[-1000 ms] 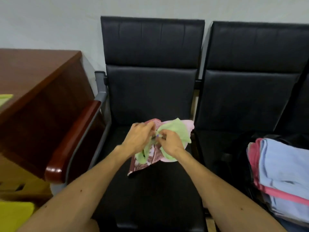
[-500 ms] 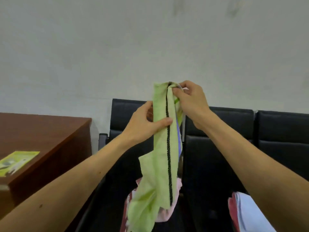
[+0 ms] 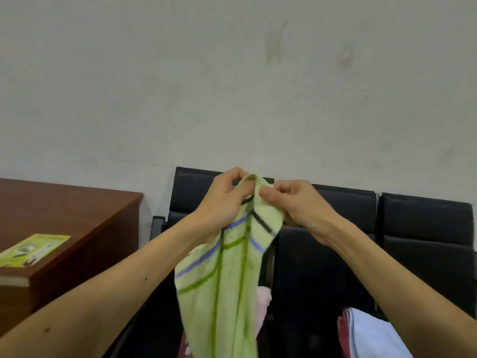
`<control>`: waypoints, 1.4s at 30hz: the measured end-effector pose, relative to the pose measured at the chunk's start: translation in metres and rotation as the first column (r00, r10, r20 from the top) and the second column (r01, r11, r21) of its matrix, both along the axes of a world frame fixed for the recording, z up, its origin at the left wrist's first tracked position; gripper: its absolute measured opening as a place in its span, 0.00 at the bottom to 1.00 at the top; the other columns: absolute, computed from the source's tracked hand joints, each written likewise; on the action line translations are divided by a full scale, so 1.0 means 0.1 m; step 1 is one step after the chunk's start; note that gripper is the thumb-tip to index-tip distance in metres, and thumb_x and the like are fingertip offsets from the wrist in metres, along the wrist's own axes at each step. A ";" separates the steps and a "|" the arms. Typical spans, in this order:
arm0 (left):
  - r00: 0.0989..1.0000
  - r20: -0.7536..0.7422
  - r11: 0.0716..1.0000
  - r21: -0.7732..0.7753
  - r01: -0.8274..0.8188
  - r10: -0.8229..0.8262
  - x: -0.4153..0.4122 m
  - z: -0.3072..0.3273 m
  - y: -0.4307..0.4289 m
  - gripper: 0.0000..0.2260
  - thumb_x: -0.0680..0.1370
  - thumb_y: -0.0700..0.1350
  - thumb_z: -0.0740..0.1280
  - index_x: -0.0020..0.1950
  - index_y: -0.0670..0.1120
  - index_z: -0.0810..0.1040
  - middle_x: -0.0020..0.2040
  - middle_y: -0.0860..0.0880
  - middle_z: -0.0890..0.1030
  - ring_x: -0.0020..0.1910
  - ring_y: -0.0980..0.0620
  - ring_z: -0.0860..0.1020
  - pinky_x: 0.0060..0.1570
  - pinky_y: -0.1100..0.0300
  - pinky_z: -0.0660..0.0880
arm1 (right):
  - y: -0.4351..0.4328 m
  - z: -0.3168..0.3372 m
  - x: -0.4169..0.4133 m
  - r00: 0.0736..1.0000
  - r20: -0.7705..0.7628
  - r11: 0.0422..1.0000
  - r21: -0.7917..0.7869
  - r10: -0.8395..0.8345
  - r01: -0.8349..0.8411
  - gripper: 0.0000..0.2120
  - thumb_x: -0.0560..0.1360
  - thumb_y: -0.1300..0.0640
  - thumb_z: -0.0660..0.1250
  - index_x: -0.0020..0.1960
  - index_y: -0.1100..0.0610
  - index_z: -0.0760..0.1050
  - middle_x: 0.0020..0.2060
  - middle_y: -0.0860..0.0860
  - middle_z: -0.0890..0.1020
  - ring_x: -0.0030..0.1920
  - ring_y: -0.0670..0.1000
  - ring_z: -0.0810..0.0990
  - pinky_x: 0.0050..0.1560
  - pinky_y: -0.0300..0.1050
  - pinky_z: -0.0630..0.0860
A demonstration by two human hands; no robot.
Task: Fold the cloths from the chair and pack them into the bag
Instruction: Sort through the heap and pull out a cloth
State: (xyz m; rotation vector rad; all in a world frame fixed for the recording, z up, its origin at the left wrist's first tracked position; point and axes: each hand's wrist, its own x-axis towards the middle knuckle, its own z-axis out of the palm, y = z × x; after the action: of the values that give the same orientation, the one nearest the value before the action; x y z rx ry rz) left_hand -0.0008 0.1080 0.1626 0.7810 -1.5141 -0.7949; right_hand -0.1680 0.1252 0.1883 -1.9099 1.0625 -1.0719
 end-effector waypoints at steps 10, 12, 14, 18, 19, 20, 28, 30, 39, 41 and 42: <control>0.928 0.370 0.993 -0.116 0.004 0.039 0.10 0.06 0.23 0.10 0.75 0.52 0.74 0.41 0.47 0.79 0.23 0.53 0.73 0.23 0.56 0.66 0.27 0.66 0.63 | 0.24 -0.12 -0.13 0.979 -0.131 0.972 -0.197 -0.158 0.130 0.10 0.79 0.57 0.66 0.45 0.63 0.81 0.37 0.58 0.83 0.35 0.47 0.78 0.39 0.46 0.73; 0.873 0.485 0.997 -0.024 0.074 -0.053 0.18 0.03 0.29 0.11 0.73 0.51 0.76 0.43 0.45 0.81 0.26 0.53 0.78 0.24 0.57 0.72 0.29 0.67 0.67 | 0.26 -0.13 -0.22 0.981 -0.119 0.975 -0.181 -0.155 0.132 0.11 0.79 0.59 0.63 0.46 0.65 0.81 0.38 0.62 0.82 0.36 0.49 0.76 0.39 0.46 0.71; 0.800 0.576 0.986 0.100 0.132 -0.166 0.25 -0.03 0.35 0.11 0.72 0.49 0.77 0.45 0.43 0.82 0.31 0.52 0.83 0.29 0.57 0.80 0.32 0.65 0.74 | 0.25 -0.17 -0.29 0.980 -0.105 0.972 -0.183 -0.169 0.148 0.13 0.80 0.60 0.61 0.46 0.67 0.79 0.37 0.64 0.80 0.36 0.51 0.75 0.41 0.47 0.71; 0.665 0.660 0.930 0.333 0.158 -0.349 0.47 -0.25 0.39 0.11 0.72 0.47 0.77 0.51 0.43 0.85 0.48 0.47 0.87 0.48 0.47 0.85 0.53 0.52 0.81 | 0.21 -0.32 -0.45 0.960 -0.093 0.948 -0.208 -0.265 0.242 0.13 0.79 0.61 0.58 0.45 0.71 0.74 0.34 0.56 0.76 0.35 0.50 0.71 0.39 0.46 0.65; 0.633 0.678 0.916 0.376 0.140 -0.375 0.54 -0.32 0.38 0.12 0.72 0.47 0.77 0.51 0.43 0.86 0.48 0.47 0.87 0.49 0.46 0.85 0.54 0.50 0.81 | 0.18 -0.34 -0.51 0.948 -0.081 0.932 -0.226 -0.307 0.283 0.13 0.79 0.61 0.57 0.45 0.72 0.73 0.34 0.56 0.75 0.35 0.50 0.70 0.39 0.46 0.64; 0.602 0.693 0.903 0.412 0.121 -0.397 0.62 -0.37 0.38 0.12 0.72 0.48 0.77 0.51 0.43 0.86 0.48 0.47 0.87 0.49 0.46 0.85 0.54 0.50 0.81 | 0.16 -0.36 -0.59 0.937 -0.069 0.917 -0.241 -0.342 0.317 0.13 0.79 0.61 0.57 0.45 0.71 0.73 0.33 0.55 0.75 0.35 0.50 0.70 0.39 0.47 0.64; 0.616 0.660 0.866 0.494 0.075 -0.430 1.16 -0.57 0.36 0.08 0.74 0.46 0.74 0.48 0.43 0.87 0.48 0.44 0.87 0.47 0.48 0.85 0.49 0.56 0.80 | 0.20 -0.72 -0.96 0.821 -0.424 0.921 -0.251 -0.381 0.298 0.14 0.81 0.58 0.61 0.42 0.60 0.81 0.35 0.55 0.82 0.34 0.51 0.77 0.36 0.46 0.73; 0.738 0.594 0.899 0.436 0.040 -0.321 1.24 -0.68 0.37 0.07 0.72 0.48 0.74 0.43 0.44 0.88 0.45 0.44 0.87 0.43 0.51 0.84 0.43 0.62 0.78 | 0.21 -0.85 -1.05 0.828 -0.449 0.942 -0.192 -0.335 0.276 0.12 0.81 0.59 0.63 0.42 0.56 0.83 0.35 0.52 0.83 0.35 0.48 0.78 0.40 0.48 0.75; 0.960 -0.153 0.843 0.523 -0.123 0.235 0.99 -2.08 0.76 0.10 0.71 0.47 0.71 0.46 0.41 0.83 0.39 0.44 0.86 0.35 0.50 0.84 0.33 0.58 0.81 | 0.53 -2.14 -1.10 0.953 -0.212 0.937 0.228 -0.217 0.264 0.17 0.80 0.53 0.67 0.38 0.63 0.79 0.29 0.51 0.77 0.32 0.46 0.72 0.34 0.42 0.68; 0.951 -0.119 0.829 0.529 -0.182 0.285 1.00 -2.33 0.84 0.06 0.70 0.47 0.73 0.40 0.44 0.85 0.36 0.45 0.85 0.33 0.51 0.83 0.32 0.60 0.80 | 0.60 -2.33 -1.17 0.962 -0.142 0.925 0.272 -0.235 0.266 0.14 0.80 0.53 0.66 0.42 0.63 0.81 0.30 0.50 0.79 0.31 0.45 0.74 0.33 0.39 0.70; 0.949 -0.096 0.815 0.542 -0.204 0.301 1.03 -2.47 0.89 0.06 0.69 0.46 0.73 0.38 0.45 0.85 0.35 0.45 0.85 0.33 0.52 0.83 0.31 0.60 0.79 | 0.63 -2.46 -1.18 0.961 -0.126 0.915 0.296 -0.248 0.275 0.15 0.80 0.52 0.66 0.43 0.64 0.81 0.30 0.51 0.80 0.30 0.44 0.74 0.32 0.37 0.70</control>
State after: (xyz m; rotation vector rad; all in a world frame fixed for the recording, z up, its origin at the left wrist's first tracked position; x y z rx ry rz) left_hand 0.1024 0.1972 -0.0841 1.2569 -1.0012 -1.0631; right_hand -0.2857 0.1886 -0.0573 -1.6020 1.4762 -0.9040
